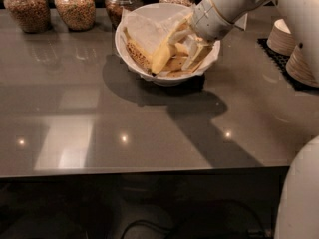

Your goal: Pick banana from white bowl

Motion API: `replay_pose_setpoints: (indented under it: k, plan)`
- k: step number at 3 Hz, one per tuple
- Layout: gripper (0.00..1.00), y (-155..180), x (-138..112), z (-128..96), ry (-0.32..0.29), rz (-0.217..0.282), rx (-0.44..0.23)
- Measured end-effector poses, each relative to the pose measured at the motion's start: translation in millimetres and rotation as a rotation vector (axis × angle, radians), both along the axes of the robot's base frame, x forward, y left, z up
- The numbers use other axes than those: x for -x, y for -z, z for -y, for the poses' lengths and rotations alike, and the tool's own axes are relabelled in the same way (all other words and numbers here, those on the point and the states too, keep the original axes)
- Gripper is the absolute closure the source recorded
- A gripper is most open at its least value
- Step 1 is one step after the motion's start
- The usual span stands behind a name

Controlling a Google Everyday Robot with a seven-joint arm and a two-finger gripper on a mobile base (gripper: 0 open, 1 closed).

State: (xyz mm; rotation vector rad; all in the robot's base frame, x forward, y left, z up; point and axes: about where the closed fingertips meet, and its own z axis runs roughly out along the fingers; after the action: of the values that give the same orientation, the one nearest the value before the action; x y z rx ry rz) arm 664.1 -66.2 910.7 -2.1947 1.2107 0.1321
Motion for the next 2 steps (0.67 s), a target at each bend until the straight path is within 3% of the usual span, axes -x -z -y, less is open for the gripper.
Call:
replay_pose_setpoints:
  k: [1,2]
  plan:
    - [0.28,1.5,-9.3,-9.4,-0.013,0.006,-0.012]
    - [0.29,-0.4,-18.2,-18.9,-0.028,0.018,-0.018]
